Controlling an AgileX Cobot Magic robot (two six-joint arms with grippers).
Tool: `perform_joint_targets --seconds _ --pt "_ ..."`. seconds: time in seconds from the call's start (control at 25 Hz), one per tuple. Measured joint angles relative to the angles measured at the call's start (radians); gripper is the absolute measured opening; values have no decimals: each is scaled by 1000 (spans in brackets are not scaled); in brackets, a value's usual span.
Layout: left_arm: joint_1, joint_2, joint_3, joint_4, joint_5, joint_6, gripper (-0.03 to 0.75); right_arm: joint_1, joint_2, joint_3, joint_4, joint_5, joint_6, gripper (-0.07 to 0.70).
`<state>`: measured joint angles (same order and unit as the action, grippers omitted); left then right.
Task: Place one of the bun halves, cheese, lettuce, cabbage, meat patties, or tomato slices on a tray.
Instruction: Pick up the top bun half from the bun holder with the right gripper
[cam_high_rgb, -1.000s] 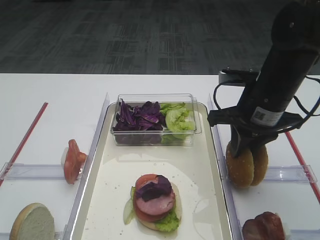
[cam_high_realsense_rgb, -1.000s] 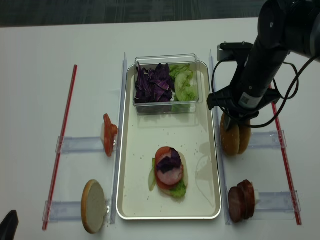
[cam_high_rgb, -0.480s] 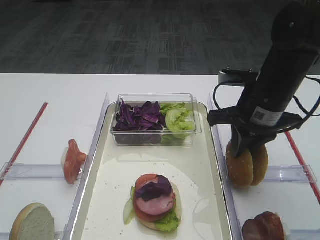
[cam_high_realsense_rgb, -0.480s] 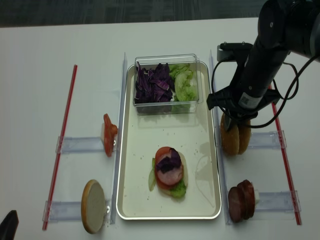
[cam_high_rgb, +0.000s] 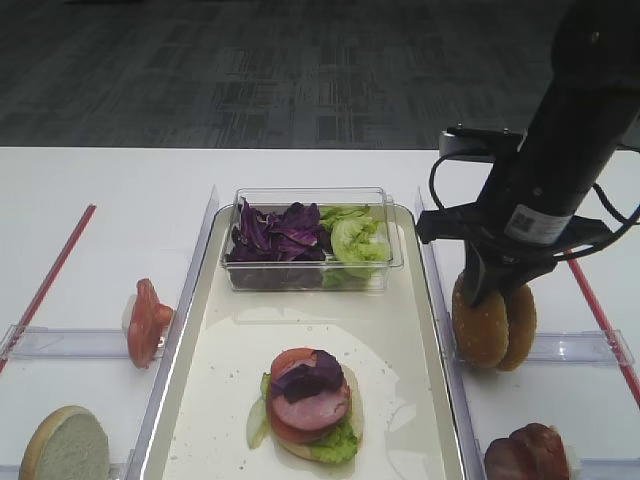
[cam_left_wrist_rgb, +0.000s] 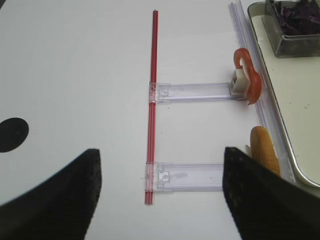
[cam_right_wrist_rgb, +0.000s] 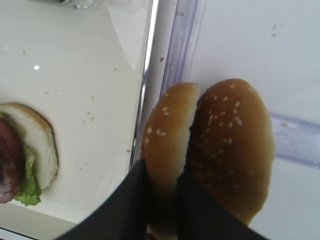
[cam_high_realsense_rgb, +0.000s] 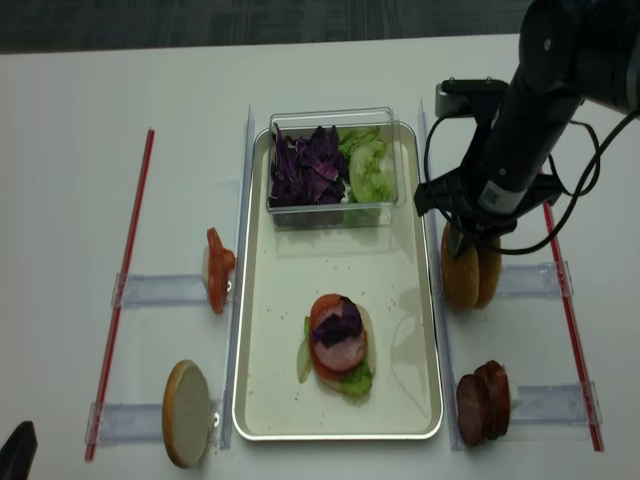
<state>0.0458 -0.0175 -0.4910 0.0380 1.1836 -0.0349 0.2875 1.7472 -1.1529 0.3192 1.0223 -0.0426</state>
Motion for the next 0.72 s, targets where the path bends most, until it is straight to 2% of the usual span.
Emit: perform_joint_targets --seconds 0.72 --pt "0 0 0 0 0 0 472 0 -69 0 45 10 -7 161"
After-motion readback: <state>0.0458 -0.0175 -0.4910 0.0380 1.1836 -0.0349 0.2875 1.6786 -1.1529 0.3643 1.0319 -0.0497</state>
